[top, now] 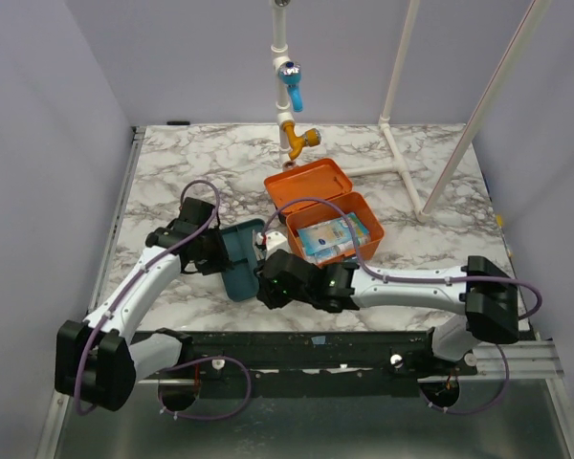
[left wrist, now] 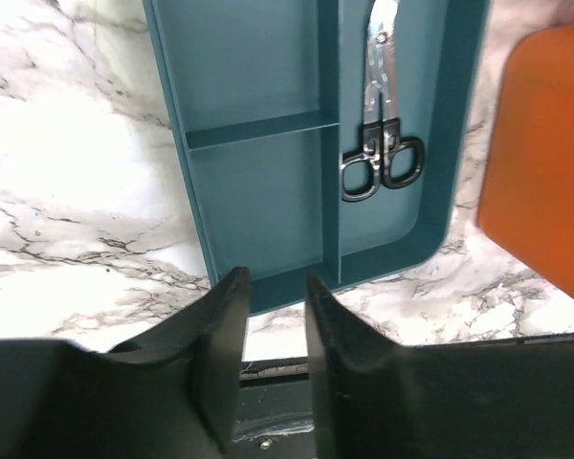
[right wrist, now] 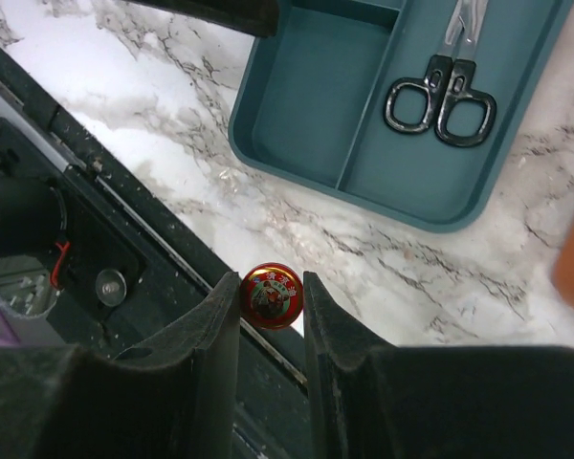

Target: Organize the medicine kit

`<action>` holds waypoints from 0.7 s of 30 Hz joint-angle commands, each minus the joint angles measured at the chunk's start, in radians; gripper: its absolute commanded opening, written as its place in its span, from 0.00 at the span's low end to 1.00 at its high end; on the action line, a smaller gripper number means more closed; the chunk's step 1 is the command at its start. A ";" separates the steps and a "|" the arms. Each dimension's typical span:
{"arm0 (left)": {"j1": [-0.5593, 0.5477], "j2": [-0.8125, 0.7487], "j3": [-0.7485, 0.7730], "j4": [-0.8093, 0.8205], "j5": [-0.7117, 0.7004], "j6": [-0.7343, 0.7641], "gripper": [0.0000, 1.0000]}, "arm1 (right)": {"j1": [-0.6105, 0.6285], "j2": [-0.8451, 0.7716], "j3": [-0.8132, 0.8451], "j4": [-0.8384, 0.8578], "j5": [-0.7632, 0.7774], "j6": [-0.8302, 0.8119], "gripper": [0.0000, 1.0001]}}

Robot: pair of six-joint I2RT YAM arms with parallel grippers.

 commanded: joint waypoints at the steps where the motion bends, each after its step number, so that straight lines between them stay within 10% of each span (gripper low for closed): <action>1: -0.003 -0.082 0.059 -0.064 -0.079 0.013 0.37 | 0.007 0.090 0.069 0.033 0.001 -0.007 0.20; 16: 0.015 -0.465 0.102 -0.191 -0.381 0.024 0.96 | 0.007 0.434 0.350 -0.042 0.078 0.044 0.21; 21: 0.017 -0.577 0.114 -0.203 -0.434 0.041 0.99 | 0.006 0.499 0.402 -0.047 0.137 0.062 0.22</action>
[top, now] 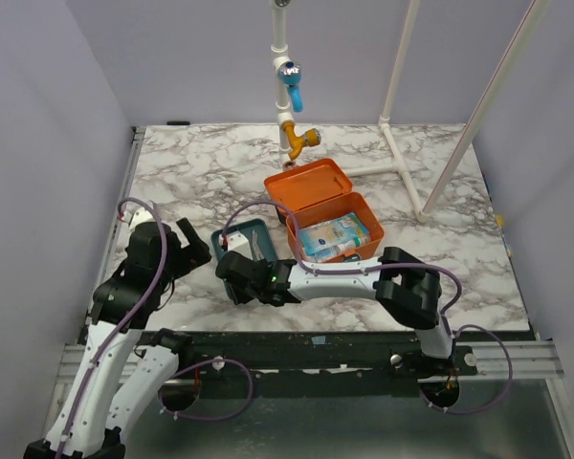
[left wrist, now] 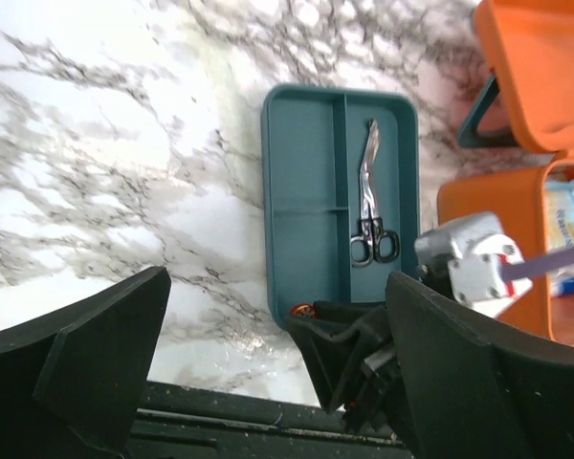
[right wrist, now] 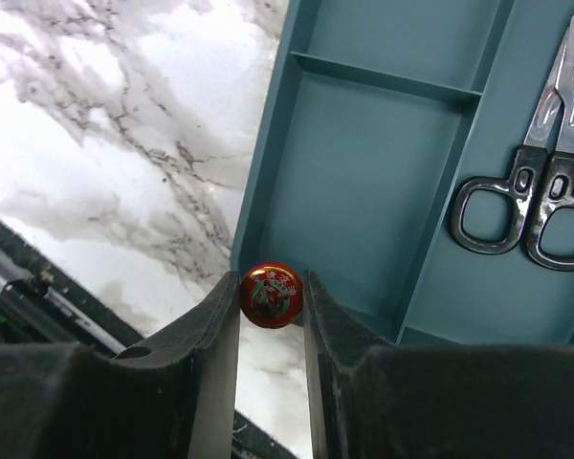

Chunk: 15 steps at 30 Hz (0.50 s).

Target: Organize the medicine kit

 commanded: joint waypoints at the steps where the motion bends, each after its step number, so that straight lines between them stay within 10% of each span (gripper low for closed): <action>1: 0.006 -0.107 0.033 -0.029 -0.108 0.036 0.98 | 0.006 0.061 0.066 -0.043 0.090 0.030 0.23; 15: 0.005 -0.223 0.048 -0.010 -0.129 0.174 0.98 | -0.021 0.175 0.161 -0.072 0.163 0.057 0.26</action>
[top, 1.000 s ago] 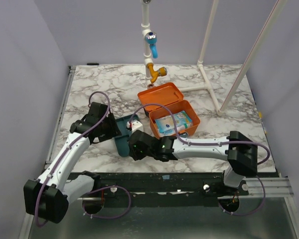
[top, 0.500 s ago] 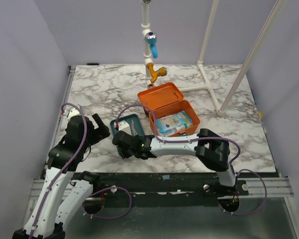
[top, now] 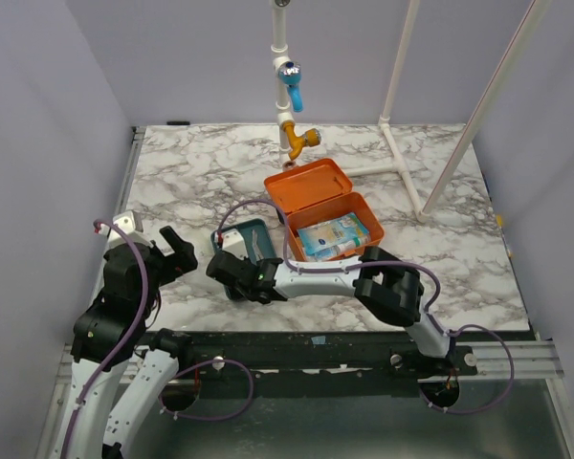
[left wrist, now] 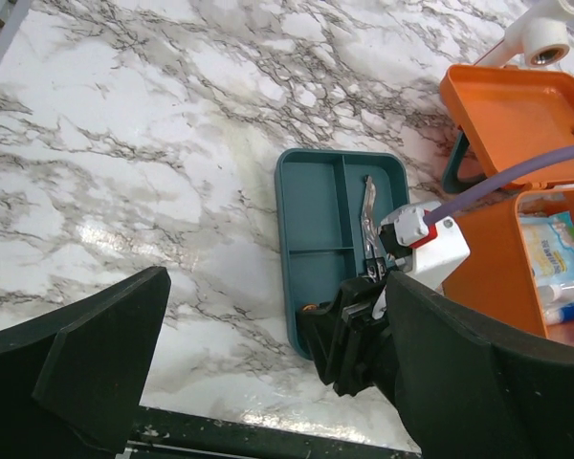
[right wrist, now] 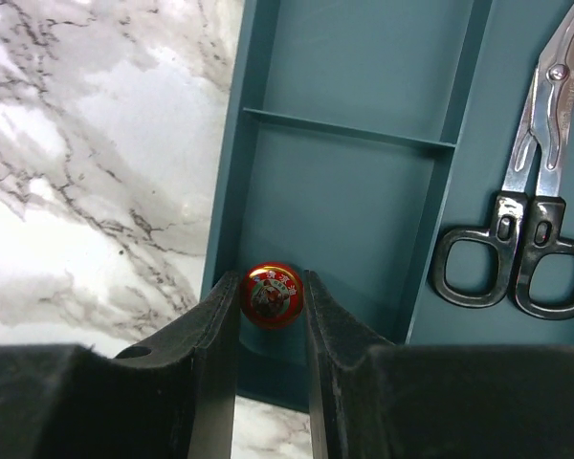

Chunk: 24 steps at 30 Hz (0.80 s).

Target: Organize the medicine kit

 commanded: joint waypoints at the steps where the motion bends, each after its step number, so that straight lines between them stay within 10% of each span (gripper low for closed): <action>1: 0.005 -0.006 0.008 0.006 -0.019 0.079 0.99 | -0.016 0.046 0.042 -0.028 0.066 0.019 0.27; 24: 0.005 -0.056 -0.099 0.093 -0.024 0.135 0.98 | -0.059 0.080 0.186 -0.072 0.130 -0.038 0.49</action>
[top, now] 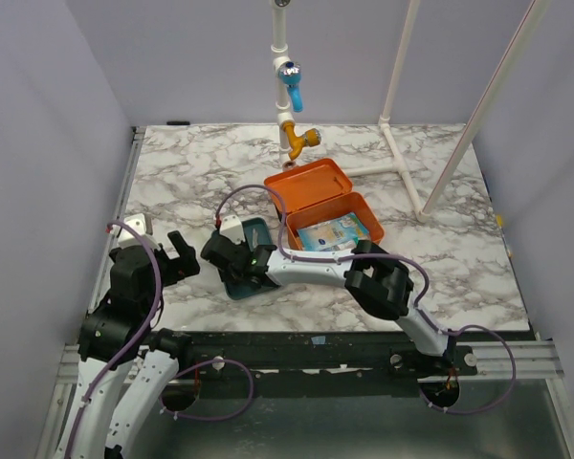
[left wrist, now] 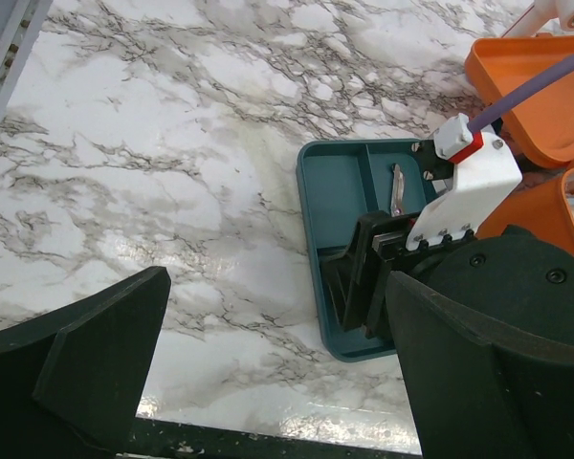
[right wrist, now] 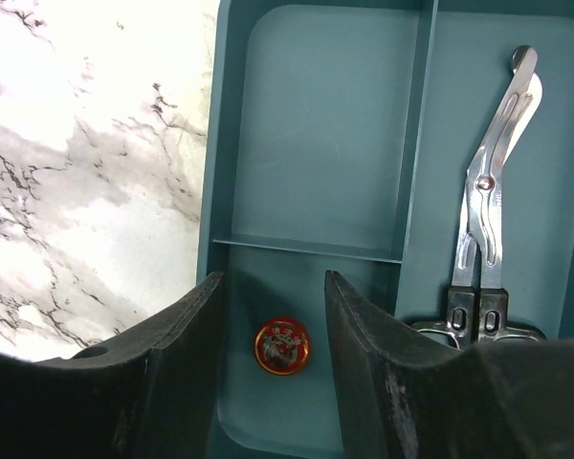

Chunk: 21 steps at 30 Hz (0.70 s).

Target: Organize the medicine kit

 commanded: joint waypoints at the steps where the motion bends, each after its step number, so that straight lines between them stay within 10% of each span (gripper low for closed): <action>1: 0.005 -0.033 -0.027 0.037 -0.025 0.014 0.99 | -0.001 -0.027 0.034 -0.050 0.054 -0.029 0.49; 21: 0.005 -0.050 -0.051 0.057 -0.010 0.019 0.99 | -0.119 -0.068 0.029 -0.083 0.007 -0.042 0.51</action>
